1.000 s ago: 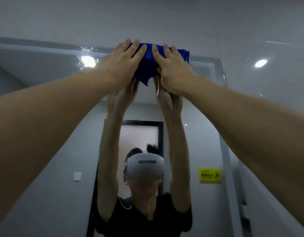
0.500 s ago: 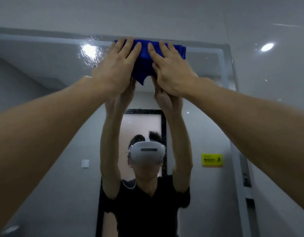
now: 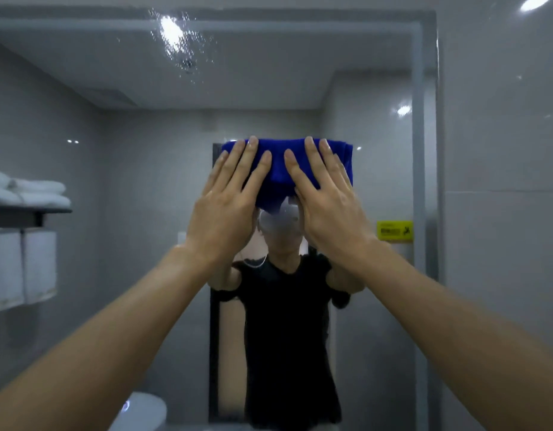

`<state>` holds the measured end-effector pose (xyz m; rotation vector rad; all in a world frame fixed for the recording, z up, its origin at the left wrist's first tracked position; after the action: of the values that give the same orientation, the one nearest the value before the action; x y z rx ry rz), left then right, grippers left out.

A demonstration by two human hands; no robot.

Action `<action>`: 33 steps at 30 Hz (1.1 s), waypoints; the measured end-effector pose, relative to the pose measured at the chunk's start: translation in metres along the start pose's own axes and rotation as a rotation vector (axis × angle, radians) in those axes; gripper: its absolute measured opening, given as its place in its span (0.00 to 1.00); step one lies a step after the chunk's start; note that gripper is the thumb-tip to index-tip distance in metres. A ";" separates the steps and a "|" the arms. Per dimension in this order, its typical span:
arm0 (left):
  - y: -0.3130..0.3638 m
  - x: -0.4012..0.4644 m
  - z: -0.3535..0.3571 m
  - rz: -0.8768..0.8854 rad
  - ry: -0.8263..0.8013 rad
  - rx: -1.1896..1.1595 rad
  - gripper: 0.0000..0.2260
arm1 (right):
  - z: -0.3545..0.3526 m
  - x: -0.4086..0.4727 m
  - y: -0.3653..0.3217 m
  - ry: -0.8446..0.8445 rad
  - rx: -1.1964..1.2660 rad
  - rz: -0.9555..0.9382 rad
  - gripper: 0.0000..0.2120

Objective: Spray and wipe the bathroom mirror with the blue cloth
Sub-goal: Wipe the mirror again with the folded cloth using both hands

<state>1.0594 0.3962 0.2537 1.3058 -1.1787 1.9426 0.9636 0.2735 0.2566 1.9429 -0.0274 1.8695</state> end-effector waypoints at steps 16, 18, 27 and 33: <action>0.109 -0.219 -0.070 -0.162 -0.351 -0.139 0.11 | -0.049 -0.240 -0.075 -0.201 0.087 0.044 0.21; 0.117 -0.238 -0.073 -0.150 -0.412 -0.148 0.13 | -0.052 -0.259 -0.080 -0.246 0.097 0.063 0.22; 0.147 -0.303 -0.078 -0.150 -0.668 -0.209 0.29 | -0.048 -0.337 -0.101 -0.439 0.162 0.172 0.27; 0.158 -0.328 -0.081 -0.123 -0.744 -0.226 0.35 | -0.048 -0.368 -0.110 -0.487 0.204 0.199 0.26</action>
<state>1.0294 0.4054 -0.1182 1.9878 -1.5426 1.2005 0.9213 0.2832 -0.1275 2.5796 -0.1905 1.5121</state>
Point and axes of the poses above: each hand's wrist, its own x-axis towards the middle knuckle, its own z-axis out of the palm, y = z × x, the point moved 5 cm from there along x, towards the middle knuckle, and after that the axes turned 14 degrees about y, right-handed, at the moved point
